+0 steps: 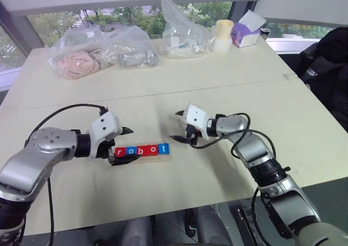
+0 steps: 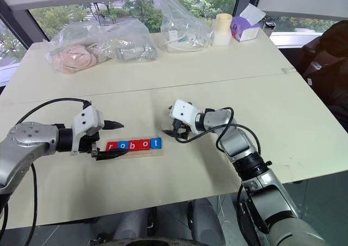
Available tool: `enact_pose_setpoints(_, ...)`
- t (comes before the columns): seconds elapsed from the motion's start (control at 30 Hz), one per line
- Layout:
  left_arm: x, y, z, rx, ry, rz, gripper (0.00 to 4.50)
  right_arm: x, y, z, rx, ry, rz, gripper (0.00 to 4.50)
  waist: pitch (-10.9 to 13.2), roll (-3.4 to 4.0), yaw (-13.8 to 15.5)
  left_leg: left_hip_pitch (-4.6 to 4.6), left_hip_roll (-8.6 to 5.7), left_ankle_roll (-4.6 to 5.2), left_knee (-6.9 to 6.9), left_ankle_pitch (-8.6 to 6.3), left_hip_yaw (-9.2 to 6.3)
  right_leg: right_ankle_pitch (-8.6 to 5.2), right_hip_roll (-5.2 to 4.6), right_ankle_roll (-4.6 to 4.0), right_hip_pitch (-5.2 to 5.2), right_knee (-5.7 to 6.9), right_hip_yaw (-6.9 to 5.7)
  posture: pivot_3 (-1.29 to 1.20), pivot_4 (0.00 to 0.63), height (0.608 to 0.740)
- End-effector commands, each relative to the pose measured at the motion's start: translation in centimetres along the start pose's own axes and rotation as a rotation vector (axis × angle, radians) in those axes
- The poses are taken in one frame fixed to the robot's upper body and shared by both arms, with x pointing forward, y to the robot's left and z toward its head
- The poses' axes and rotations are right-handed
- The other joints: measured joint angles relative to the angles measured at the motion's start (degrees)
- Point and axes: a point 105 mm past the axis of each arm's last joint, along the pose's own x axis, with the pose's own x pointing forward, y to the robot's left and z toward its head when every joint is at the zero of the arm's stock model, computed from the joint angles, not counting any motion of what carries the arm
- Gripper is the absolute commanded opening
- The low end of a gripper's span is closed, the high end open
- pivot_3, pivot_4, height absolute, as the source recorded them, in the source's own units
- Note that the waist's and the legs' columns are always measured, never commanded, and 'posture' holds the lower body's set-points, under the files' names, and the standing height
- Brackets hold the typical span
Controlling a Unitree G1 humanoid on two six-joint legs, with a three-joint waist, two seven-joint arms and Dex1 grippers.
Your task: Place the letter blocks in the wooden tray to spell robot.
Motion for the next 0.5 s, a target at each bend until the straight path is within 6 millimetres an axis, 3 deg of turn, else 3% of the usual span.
enact_pose_setpoints(0.03, -0.21, 0.08, 0.66, 0.031, -0.012, 0.003, 4.5, 0.09, 0.27, 1.31, -0.046, -0.038, 0.004, 4.42, 0.0, 0.0, -0.08, 0.0, 0.0, 0.0, 0.0, 0.0, 0.0, 0.0, 0.0, 0.0, 0.0, 0.0, 0.0, 0.0, 0.15, 0.74)
enact_pose_setpoints(0.27, -0.28, 0.09, 0.67, 0.029, -0.01, 0.006, 4.5, 0.72, 1.06, 1.64, -0.041, -0.056, 0.027, 4.42, 0.0, 0.0, -0.01, 0.01, 0.0, 0.0, 0.01, 0.0, 0.0, 0.0, 0.0, 0.0, 0.0, 0.02, 0.0, 0.0, 0.15, 0.74)
enact_pose_setpoints(0.5, -0.24, 0.16, 0.62, 0.02, -0.013, 0.013, 4.5, 0.62, 0.36, 1.7, -0.054, -0.049, -0.006, 4.42, 0.0, 0.0, -0.01, 0.01, 0.0, 0.0, 0.01, 0.0, 0.0, 0.0, 0.0, 0.0, 0.0, 0.02, 0.0, 0.0, 0.15, 0.74)
